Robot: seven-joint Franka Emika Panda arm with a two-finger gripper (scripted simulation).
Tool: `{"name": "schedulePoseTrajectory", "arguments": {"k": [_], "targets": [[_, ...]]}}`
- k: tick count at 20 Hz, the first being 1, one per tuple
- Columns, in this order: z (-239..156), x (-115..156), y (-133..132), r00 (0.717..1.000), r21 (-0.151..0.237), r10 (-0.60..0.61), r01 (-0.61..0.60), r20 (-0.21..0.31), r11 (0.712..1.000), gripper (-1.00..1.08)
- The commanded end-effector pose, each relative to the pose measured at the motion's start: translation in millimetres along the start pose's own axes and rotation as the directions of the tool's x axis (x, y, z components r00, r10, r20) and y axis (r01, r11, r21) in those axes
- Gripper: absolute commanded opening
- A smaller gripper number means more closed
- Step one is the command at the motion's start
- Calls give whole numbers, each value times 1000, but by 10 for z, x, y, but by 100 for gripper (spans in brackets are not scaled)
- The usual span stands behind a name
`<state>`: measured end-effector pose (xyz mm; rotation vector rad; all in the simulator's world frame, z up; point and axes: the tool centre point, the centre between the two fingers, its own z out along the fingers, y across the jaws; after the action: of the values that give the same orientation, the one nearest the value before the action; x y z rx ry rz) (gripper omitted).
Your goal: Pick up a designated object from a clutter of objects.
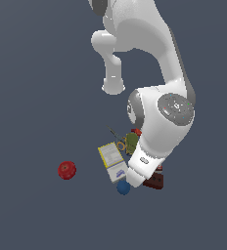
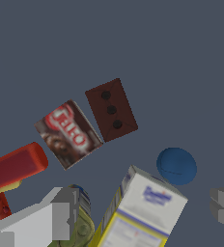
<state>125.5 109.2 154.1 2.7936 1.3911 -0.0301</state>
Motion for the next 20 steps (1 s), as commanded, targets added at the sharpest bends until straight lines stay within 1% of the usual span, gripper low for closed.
{"name": "schedulePoseTrajectory", "arguments": {"k": [1, 5, 10, 15, 20], "targets": [[166, 158, -32, 996, 0, -88, 88, -5, 996, 100], [393, 358, -88, 979, 0, -201, 201, -13, 980, 100], [601, 529, -150, 954, 0, -299, 299, -21, 954, 100], [721, 621, -190, 935, 0, -352, 353, -27, 936, 100], [745, 635, -201, 932, 1, -361, 361, -27, 933, 100]]}}
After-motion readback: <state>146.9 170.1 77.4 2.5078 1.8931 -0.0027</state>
